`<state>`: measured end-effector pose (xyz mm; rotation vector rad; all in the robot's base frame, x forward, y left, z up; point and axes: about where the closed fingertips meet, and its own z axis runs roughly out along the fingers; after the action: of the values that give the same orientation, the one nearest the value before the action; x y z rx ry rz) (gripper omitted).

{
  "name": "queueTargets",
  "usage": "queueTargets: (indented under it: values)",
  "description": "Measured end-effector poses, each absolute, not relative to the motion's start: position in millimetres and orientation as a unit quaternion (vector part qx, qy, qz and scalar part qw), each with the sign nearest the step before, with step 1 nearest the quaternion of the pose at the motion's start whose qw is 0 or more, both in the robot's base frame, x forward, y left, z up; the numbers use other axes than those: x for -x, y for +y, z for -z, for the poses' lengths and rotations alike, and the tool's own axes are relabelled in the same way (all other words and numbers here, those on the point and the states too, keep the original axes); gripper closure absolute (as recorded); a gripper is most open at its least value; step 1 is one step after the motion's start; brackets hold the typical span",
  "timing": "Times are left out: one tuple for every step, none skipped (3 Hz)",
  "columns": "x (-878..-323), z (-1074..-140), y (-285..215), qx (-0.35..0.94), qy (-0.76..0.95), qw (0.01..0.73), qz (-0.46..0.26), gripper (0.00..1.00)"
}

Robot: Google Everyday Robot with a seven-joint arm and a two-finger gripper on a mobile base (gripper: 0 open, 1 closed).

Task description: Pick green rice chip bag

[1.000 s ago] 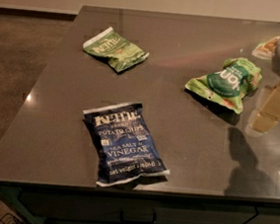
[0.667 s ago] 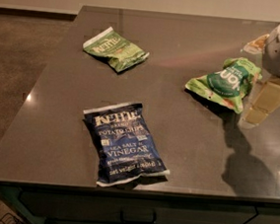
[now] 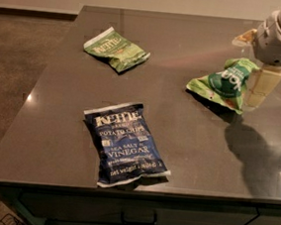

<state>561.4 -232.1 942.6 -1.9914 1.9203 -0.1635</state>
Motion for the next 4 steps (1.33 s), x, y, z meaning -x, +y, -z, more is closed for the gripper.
queueTargets:
  values:
    - [-594.0,-932.8,-240.7,0.745,0.645,0.163,0.049,0.00]
    - [-615.3,-917.5,-244.8,0.777,0.612,0.140,0.043,0.00]
    - [-629.1,-900.3,-250.8,0.798,0.590,0.113,0.048,0.00]
    - [-633.8,-883.8,-257.4,0.811,0.576,0.087,0.055,0.00]
